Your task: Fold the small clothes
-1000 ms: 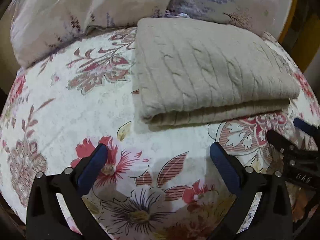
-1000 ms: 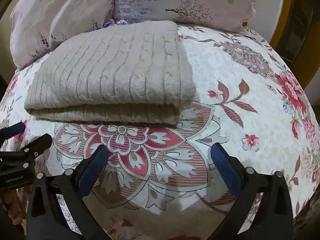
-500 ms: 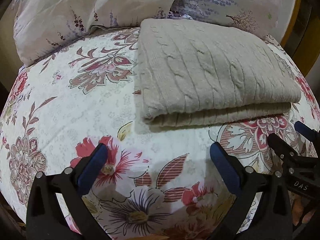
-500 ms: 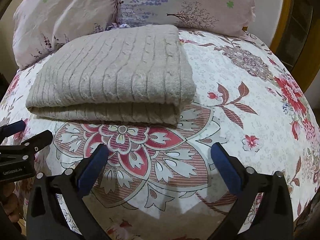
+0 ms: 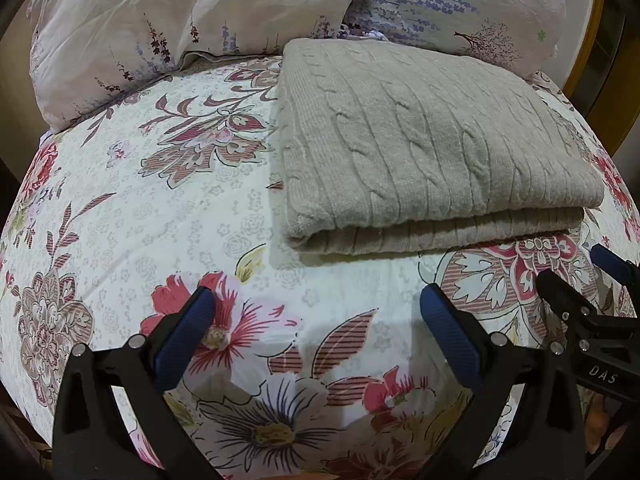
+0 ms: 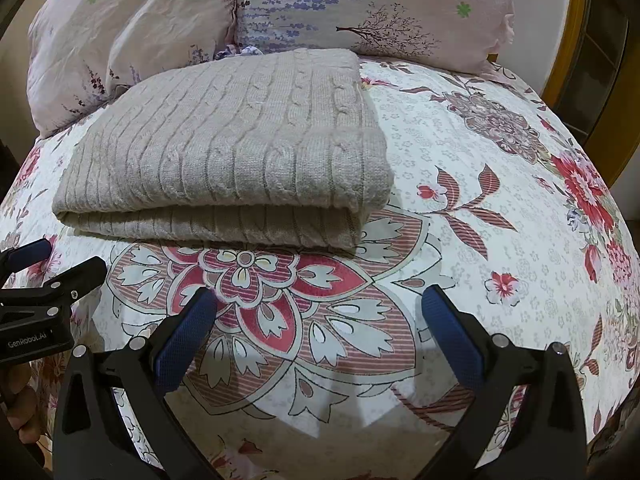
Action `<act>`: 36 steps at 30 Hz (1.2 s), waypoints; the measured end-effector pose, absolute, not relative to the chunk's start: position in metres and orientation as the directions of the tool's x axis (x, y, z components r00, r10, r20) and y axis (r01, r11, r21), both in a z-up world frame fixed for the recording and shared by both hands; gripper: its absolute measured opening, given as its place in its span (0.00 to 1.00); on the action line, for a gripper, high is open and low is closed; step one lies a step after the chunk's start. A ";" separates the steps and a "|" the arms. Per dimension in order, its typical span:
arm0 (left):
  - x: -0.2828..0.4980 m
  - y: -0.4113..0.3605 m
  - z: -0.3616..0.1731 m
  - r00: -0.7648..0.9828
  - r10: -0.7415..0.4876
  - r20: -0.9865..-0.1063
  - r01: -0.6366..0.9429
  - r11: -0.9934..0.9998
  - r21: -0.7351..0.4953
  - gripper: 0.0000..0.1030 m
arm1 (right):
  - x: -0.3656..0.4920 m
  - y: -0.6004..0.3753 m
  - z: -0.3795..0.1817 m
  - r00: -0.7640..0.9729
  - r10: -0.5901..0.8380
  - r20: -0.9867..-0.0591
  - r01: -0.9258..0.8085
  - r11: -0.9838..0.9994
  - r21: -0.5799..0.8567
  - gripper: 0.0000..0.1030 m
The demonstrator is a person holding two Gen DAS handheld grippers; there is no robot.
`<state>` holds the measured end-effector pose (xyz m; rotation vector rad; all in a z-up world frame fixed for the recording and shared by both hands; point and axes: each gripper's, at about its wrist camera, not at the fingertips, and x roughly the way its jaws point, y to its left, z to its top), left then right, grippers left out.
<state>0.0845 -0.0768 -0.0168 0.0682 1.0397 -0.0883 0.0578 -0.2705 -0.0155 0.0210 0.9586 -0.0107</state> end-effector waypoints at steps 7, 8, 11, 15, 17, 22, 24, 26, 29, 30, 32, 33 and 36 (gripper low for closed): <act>0.085 -0.077 -0.017 0.504 -0.041 -0.863 0.106 0.994 0.015 0.98 | 0.058 -0.270 -0.016 0.575 0.000 -0.818 0.018 1.000 0.013 0.99; 0.085 -0.077 -0.017 0.504 -0.041 -0.863 0.106 0.994 0.015 0.98 | 0.058 -0.270 -0.016 0.575 0.000 -0.818 0.018 1.000 0.013 0.99; 0.085 -0.077 -0.017 0.503 -0.041 -0.863 0.106 0.994 0.015 0.98 | 0.058 -0.270 -0.016 0.575 0.000 -0.818 0.019 1.000 0.013 0.99; 0.085 -0.077 -0.017 0.503 -0.041 -0.863 0.105 0.994 0.015 0.98 | 0.058 -0.270 -0.015 0.575 0.000 -0.818 0.019 1.000 0.013 0.99; 0.084 -0.078 -0.017 0.503 -0.040 -0.863 0.105 0.994 0.014 0.98 | 0.058 -0.270 -0.016 0.575 0.000 -0.818 0.019 1.000 0.013 0.99; 0.085 -0.077 -0.017 0.498 -0.043 -0.866 0.107 0.994 0.012 0.98 | 0.058 -0.270 -0.016 0.575 -0.001 -0.818 0.020 1.000 0.013 0.99; 0.086 -0.076 -0.018 0.496 -0.043 -0.867 0.108 0.994 0.012 0.98 | 0.058 -0.270 -0.016 0.575 -0.001 -0.818 0.020 1.000 0.013 0.99; 0.086 -0.076 -0.018 0.495 -0.044 -0.868 0.108 0.994 0.012 0.98 | 0.058 -0.270 -0.016 0.575 -0.001 -0.818 0.020 1.000 0.013 0.99; 0.087 -0.075 -0.018 0.492 -0.044 -0.869 0.108 0.994 0.011 0.98 | 0.058 -0.270 -0.016 0.575 -0.001 -0.818 0.021 1.000 0.013 0.99; 0.087 -0.075 -0.018 0.492 -0.043 -0.870 0.108 0.994 0.011 0.98 | 0.058 -0.270 -0.016 0.575 -0.001 -0.818 0.021 1.000 0.013 0.99; 0.088 -0.075 -0.018 0.491 -0.043 -0.870 0.108 0.994 0.011 0.98 | 0.058 -0.270 -0.016 0.576 -0.001 -0.818 0.021 1.000 0.013 0.99; 0.088 -0.075 -0.018 0.490 -0.043 -0.871 0.107 0.994 0.011 0.98 | 0.058 -0.270 -0.016 0.576 -0.001 -0.818 0.021 1.000 0.013 0.99; 0.088 -0.075 -0.018 0.489 -0.043 -0.871 0.108 0.994 0.012 0.98 | 0.058 -0.270 -0.016 0.576 -0.001 -0.818 0.022 1.000 0.013 0.99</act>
